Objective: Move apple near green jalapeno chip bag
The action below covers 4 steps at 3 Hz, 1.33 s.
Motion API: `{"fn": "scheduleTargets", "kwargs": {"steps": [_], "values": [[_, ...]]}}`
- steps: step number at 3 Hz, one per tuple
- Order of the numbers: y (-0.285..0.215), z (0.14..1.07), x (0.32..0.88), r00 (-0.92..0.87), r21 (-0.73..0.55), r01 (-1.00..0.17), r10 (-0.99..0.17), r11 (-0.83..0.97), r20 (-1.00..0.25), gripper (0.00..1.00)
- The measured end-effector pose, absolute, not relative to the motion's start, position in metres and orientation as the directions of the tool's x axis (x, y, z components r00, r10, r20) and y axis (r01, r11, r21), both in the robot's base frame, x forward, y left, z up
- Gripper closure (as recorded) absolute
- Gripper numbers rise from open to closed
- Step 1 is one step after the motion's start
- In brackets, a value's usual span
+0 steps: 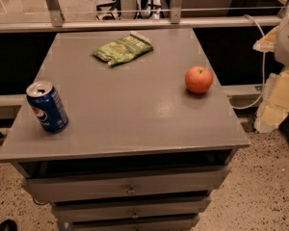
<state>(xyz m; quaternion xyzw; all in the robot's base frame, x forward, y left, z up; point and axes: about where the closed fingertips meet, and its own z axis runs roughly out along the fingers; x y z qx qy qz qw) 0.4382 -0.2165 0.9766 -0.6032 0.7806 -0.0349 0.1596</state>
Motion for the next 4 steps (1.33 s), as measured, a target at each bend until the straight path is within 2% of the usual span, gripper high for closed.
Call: {"fn": "scheduleTargets", "kwargs": {"steps": [2, 4], "values": [[-0.218, 0.969, 0.450, -0.196, -0.256, -0.932, -0.950, 0.257, -0.241, 0.00], [-0.214, 0.915, 0.534, -0.153, -0.266, -0.916, -0.874, 0.301, -0.461, 0.00]]}}
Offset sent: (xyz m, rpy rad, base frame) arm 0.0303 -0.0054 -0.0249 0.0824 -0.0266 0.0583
